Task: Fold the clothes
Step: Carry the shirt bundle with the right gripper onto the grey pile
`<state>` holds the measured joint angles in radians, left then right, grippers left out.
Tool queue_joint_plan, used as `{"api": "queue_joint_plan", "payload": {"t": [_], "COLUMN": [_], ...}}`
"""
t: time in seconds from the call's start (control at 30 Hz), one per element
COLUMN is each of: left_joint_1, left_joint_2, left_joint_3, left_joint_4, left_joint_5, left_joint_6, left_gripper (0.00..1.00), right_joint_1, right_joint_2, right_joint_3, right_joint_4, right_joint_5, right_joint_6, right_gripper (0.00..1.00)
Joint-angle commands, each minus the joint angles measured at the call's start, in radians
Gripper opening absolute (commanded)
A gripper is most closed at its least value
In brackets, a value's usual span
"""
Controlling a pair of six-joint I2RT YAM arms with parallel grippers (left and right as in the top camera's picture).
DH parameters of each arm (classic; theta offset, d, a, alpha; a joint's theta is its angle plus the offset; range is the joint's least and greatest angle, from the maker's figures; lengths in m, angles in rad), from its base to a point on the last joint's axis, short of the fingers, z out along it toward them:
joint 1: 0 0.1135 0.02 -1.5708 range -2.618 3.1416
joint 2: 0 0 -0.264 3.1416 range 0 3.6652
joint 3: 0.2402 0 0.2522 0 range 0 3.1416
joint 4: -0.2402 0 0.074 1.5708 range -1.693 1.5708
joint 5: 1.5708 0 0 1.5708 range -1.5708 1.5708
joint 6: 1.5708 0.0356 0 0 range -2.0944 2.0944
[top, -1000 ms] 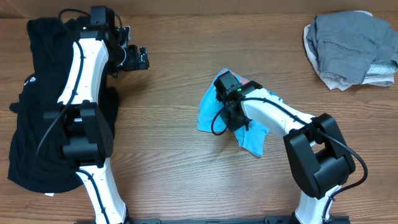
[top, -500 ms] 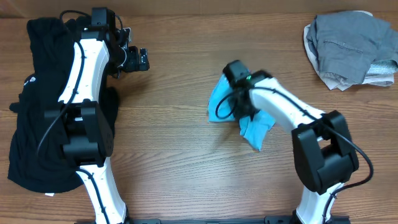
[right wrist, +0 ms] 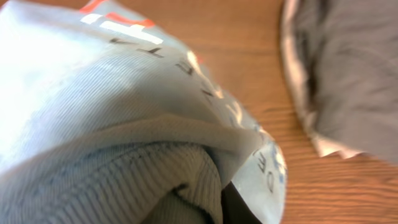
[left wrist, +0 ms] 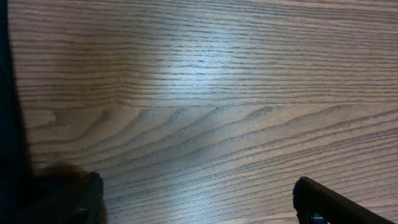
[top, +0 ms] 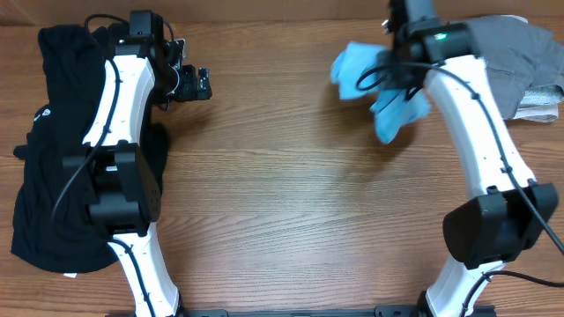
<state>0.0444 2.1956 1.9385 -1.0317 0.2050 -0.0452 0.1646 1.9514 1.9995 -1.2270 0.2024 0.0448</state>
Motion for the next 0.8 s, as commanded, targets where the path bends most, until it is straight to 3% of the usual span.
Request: {"api": "queue_joint_plan", "payload": {"t": [0.0,0.5,0.77], "left_joint_1": [-0.004,-0.004,-0.004], "left_joint_2": [0.009,0.009,0.009], "left_joint_3": [-0.002,-0.002,-0.002], "left_joint_4": [0.001,0.018,0.02], "left_joint_5": [-0.006,-0.005,-0.005], "left_joint_6": [0.023,0.018,0.011], "left_gripper": [1.0,1.0,1.0], "right_joint_1": [-0.069,-0.393,-0.481], "right_joint_2": [-0.046,0.011,0.131], "right_joint_3": [0.098,0.157,0.157], "right_joint_4": [0.016,0.407,0.476], "right_joint_5": [0.026,0.311,0.342], "right_joint_6": [-0.042,0.008,0.004], "right_gripper": [0.04,0.04,0.04]}}
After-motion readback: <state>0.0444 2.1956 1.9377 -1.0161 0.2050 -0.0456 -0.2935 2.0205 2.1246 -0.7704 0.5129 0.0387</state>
